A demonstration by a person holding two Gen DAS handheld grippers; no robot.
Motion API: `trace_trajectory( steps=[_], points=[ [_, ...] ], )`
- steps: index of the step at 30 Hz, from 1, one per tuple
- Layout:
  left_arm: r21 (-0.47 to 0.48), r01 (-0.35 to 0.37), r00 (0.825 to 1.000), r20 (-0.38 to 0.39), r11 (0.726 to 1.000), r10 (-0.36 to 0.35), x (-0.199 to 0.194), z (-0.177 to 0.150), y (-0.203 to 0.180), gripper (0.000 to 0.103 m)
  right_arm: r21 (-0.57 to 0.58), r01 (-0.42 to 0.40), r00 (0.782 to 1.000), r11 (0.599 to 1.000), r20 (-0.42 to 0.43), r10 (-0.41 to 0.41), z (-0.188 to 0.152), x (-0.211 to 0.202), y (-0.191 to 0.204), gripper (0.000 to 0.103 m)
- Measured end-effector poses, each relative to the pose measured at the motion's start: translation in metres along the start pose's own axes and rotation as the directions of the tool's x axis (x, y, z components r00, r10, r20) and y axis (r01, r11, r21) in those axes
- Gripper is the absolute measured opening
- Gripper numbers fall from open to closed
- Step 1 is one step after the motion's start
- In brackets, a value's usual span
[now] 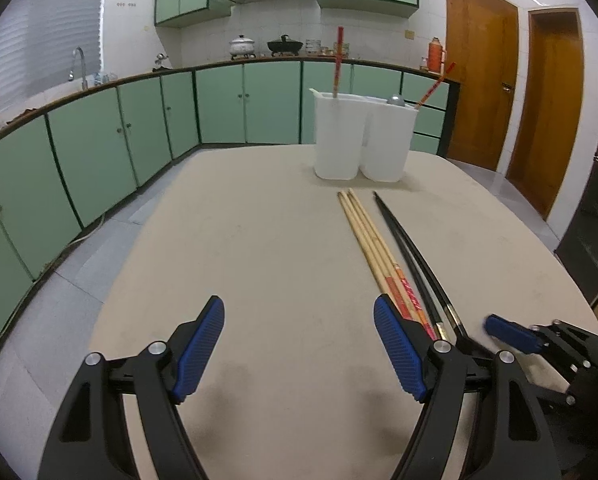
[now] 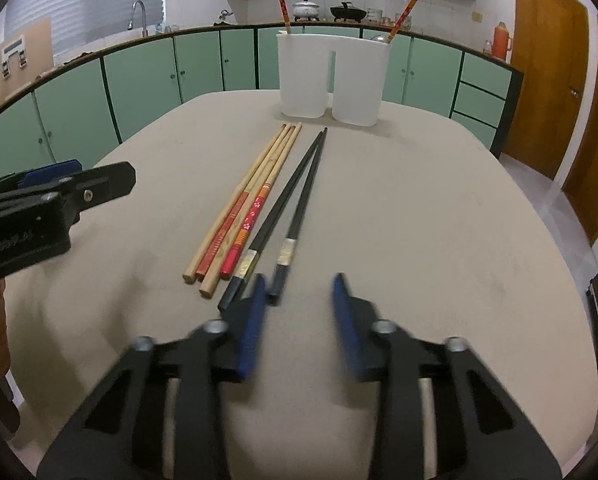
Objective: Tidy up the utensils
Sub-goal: 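Grasp a black chopstick with the right gripper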
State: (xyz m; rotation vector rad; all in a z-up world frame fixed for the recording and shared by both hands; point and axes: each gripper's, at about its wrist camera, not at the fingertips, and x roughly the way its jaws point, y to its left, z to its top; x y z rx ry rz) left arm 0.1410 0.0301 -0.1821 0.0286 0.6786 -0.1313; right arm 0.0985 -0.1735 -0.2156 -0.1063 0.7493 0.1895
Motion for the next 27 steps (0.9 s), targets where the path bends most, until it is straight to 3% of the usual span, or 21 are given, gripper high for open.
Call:
trace_trajectory(
  steps=[2, 11, 22, 24, 27],
  points=[
    [0.011, 0.018, 1.0, -0.013, 1.0, -0.018, 0.001, -0.001, -0.004, 0.076, 0.005, 0.003, 1.0, 1.0, -0.004, -0.003, 0.001, 0.0, -0.004, 0.006],
    [0.027, 0.082, 0.994, -0.077, 0.996, -0.079, 0.011, -0.01, -0.022, 0.076, 0.097, 0.034, 0.999, 0.995, -0.013, -0.033, -0.001, 0.0, -0.04, 0.006],
    [0.043, 0.054, 0.989, -0.14, 0.998, -0.047, 0.028, -0.018, -0.031, 0.072, 0.103, 0.023, 1.0, 0.994, -0.008, -0.022, -0.005, -0.002, -0.045, 0.006],
    [0.051, 0.005, 0.99, -0.143, 0.999, 0.002, 0.03, -0.017, -0.027, 0.068, 0.104, 0.021, 1.0, 0.994, -0.007, -0.02, -0.005, -0.003, -0.046, 0.007],
    [-0.002, 0.016, 0.988, -0.156, 1.0, -0.017, 0.03, -0.016, -0.016, 0.066, 0.1, 0.006, 1.0, 0.995, -0.004, -0.006, -0.006, -0.003, -0.045, 0.009]
  ],
)
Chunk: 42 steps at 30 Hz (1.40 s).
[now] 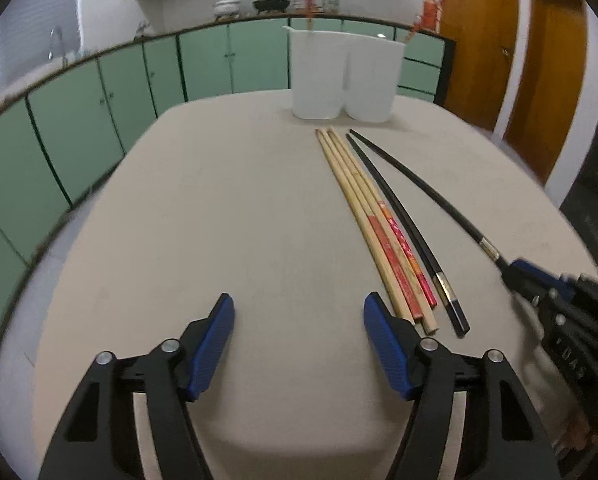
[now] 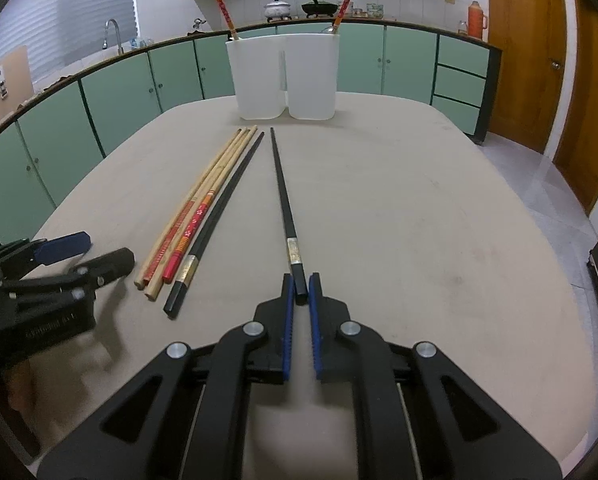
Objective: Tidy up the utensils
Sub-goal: 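Grasp a black chopstick with the right gripper, then grasp a plain wooden chopstick with the left gripper while the right gripper holds the black chopstick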
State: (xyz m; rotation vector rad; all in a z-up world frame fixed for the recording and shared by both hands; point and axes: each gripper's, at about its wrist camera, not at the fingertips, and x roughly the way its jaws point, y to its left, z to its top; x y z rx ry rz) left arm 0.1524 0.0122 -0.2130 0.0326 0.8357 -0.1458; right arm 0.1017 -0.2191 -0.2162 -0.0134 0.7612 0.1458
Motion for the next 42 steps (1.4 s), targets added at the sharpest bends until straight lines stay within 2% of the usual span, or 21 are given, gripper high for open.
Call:
trace_trajectory(
  steps=[5, 10, 15, 19, 24, 26, 31, 35, 42],
  points=[
    [0.013, 0.043, 0.999, 0.03, 0.999, -0.044, -0.01, 0.0, -0.003, 0.066, -0.007, -0.015, 1.0, 1.0, 0.0, 0.015, 0.0, -0.001, 0.002, 0.011],
    [0.062, 0.081, 0.997, 0.012, 0.995, -0.082, -0.011, -0.005, -0.018, 0.066, -0.006, -0.013, 1.0, 1.0, -0.001, 0.013, 0.001, -0.001, 0.001, 0.012],
    [0.073, 0.054, 0.999, -0.007, 0.996, -0.054, -0.004, -0.007, -0.02, 0.067, -0.008, -0.013, 1.0, 1.0, 0.0, 0.013, 0.0, 0.0, 0.002, 0.012],
    [0.037, 0.029, 1.0, -0.007, 0.999, -0.029, -0.004, -0.003, -0.009, 0.067, -0.007, -0.015, 1.0, 1.0, 0.0, 0.015, 0.001, -0.001, 0.001, 0.013],
    [0.017, 0.033, 0.999, -0.003, 0.999, -0.033, -0.004, -0.001, -0.004, 0.065, -0.005, -0.037, 0.999, 0.999, 0.005, 0.037, 0.001, 0.0, 0.001, 0.022],
    [0.015, 0.028, 1.0, -0.003, 0.999, -0.028, -0.001, 0.0, -0.006, 0.061, -0.005, -0.038, 0.999, 0.999, 0.007, 0.038, 0.001, 0.0, 0.001, 0.022],
    [-0.008, 0.012, 1.0, 0.012, 1.0, -0.012, 0.004, 0.002, -0.009, 0.06, 0.03, -0.062, 0.997, 0.998, 0.04, 0.061, 0.004, -0.003, -0.005, 0.022],
    [-0.038, 0.006, 1.0, 0.021, 0.999, -0.005, 0.002, 0.001, -0.009, 0.06, 0.012, -0.072, 0.994, 0.997, 0.082, 0.071, 0.003, -0.012, -0.007, 0.022],
    [-0.037, -0.012, 1.0, 0.027, 0.999, 0.013, 0.0, -0.001, -0.011, 0.06, 0.017, -0.063, 0.996, 0.998, 0.058, 0.062, -0.001, -0.007, -0.01, 0.023]
  ],
)
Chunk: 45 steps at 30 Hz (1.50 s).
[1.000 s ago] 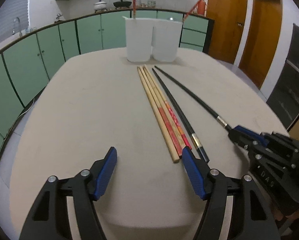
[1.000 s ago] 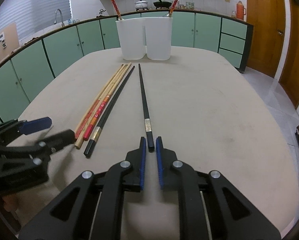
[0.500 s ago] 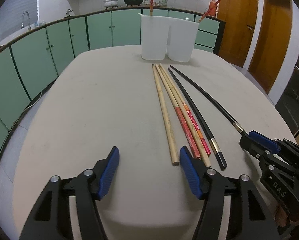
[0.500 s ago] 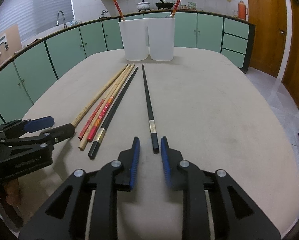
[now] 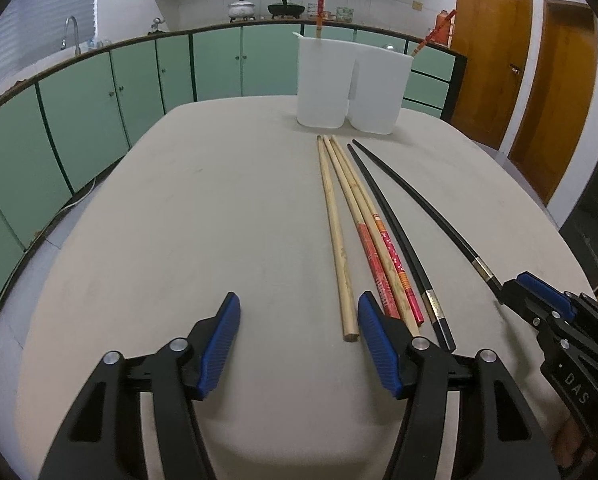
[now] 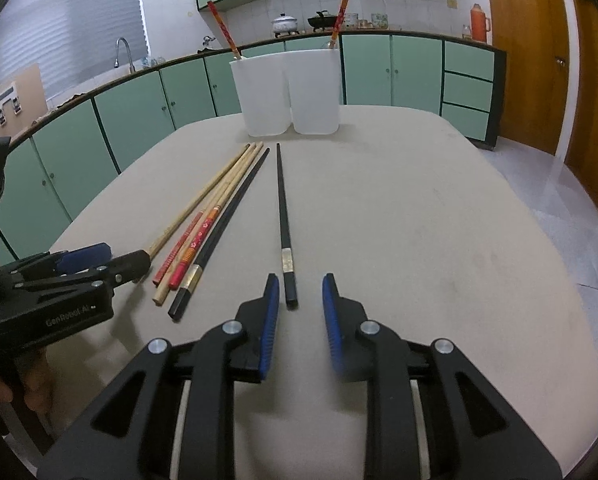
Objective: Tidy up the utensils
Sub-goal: 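Grasp a plain wooden chopstick with the left gripper while the right gripper holds the black chopstick, then lift and carry both chopsticks over the white holder with both grippers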
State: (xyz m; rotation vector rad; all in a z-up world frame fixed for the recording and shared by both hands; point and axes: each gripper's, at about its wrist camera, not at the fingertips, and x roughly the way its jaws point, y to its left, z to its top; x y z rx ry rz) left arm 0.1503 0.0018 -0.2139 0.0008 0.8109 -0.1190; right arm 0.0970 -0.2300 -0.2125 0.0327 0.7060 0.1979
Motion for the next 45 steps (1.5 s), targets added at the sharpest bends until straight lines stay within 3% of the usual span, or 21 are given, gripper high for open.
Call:
trace_trajectory(
  steps=[7, 13, 15, 17, 25, 29, 35, 45],
  points=[
    [0.022, -0.018, 1.0, 0.0, 1.0, 0.018, 0.001, -0.001, -0.004, 0.06, -0.035, 0.005, 1.0, 0.999, -0.015, -0.006, -0.004, 0.004, 0.006, 0.021],
    [0.052, -0.01, 1.0, 0.01, 0.999, 0.01, 0.003, -0.001, -0.012, 0.037, -0.068, 0.019, 0.999, 0.997, -0.026, -0.021, -0.001, 0.011, 0.012, 0.015],
    [0.053, 0.008, 1.0, 0.009, 0.999, -0.009, 0.004, 0.0, -0.015, 0.026, -0.079, 0.013, 0.999, 0.997, -0.031, -0.016, 0.0, 0.012, 0.014, 0.006],
    [0.063, 0.028, 1.0, 0.009, 0.998, -0.029, 0.005, 0.0, -0.02, 0.008, -0.088, 0.02, 0.999, 0.996, -0.033, -0.023, 0.0, 0.012, 0.015, 0.006],
    [0.069, 0.047, 0.999, 0.007, 0.997, -0.047, -0.008, 0.006, -0.019, 0.006, -0.058, -0.005, 0.999, 0.998, -0.045, 0.002, 0.008, 0.003, 0.009, 0.006],
    [0.089, 0.042, 0.998, 0.039, 0.995, -0.045, -0.03, 0.017, -0.014, 0.006, -0.074, -0.005, 1.0, 0.997, 0.002, 0.005, 0.021, -0.014, 0.007, 0.006],
    [0.098, 0.045, 0.988, 0.14, 0.994, -0.058, -0.068, 0.047, -0.011, 0.006, -0.07, -0.016, 0.996, 0.997, 0.089, 0.022, 0.055, -0.044, 0.0, 0.006],
    [0.072, 0.075, 0.955, 0.283, 0.995, -0.093, -0.103, 0.118, 0.002, 0.006, -0.07, -0.092, 0.973, 0.993, 0.207, 0.105, 0.133, -0.083, -0.01, 0.006]
  ],
)
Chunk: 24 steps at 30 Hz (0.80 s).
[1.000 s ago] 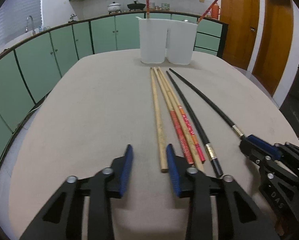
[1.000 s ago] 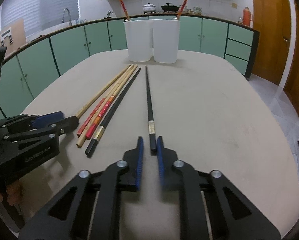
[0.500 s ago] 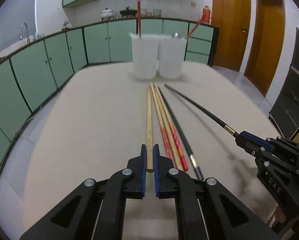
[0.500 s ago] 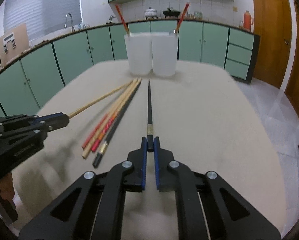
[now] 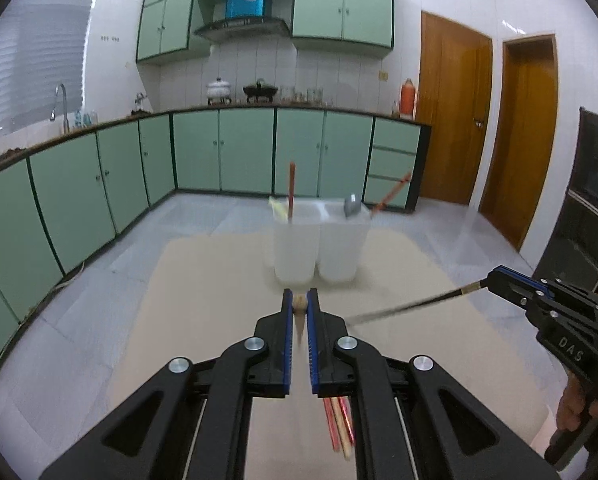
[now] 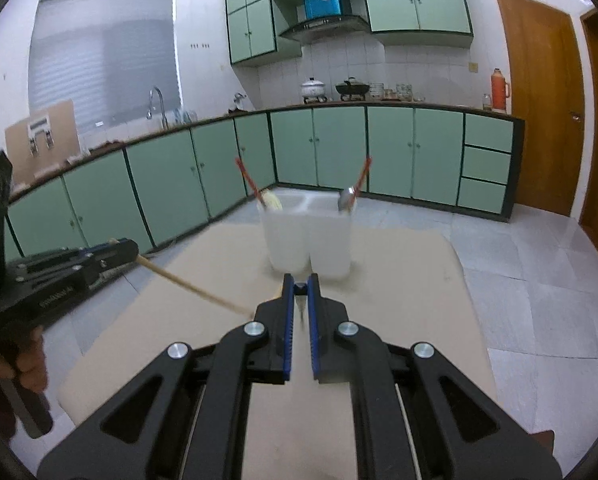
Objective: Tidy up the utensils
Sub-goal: 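Lift and carry both chopsticks over the white holder with both grippers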
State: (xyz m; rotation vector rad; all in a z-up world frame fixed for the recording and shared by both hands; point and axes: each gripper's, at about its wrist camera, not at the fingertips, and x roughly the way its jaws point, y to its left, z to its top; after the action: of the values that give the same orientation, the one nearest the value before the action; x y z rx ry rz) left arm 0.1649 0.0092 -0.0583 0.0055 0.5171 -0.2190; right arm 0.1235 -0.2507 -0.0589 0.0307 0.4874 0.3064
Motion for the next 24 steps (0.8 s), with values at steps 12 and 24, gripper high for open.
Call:
trace_trajectory(
  steps=[12, 24],
  points=[
    [0.0, 0.061, 0.996, 0.057, 0.998, -0.061, -0.002, 0.046, 0.006, 0.006, -0.004, -0.071, 0.996, 0.997, -0.061, 0.071, 0.074, 0.018, -0.013, 0.006],
    [0.044, 0.107, 0.97, 0.214, 0.993, -0.114, -0.011, 0.112, -0.01, 0.006, -0.038, -0.051, 0.995, 0.998, 0.082, 0.054, 0.157, 0.011, -0.025, 0.006]
  ],
)
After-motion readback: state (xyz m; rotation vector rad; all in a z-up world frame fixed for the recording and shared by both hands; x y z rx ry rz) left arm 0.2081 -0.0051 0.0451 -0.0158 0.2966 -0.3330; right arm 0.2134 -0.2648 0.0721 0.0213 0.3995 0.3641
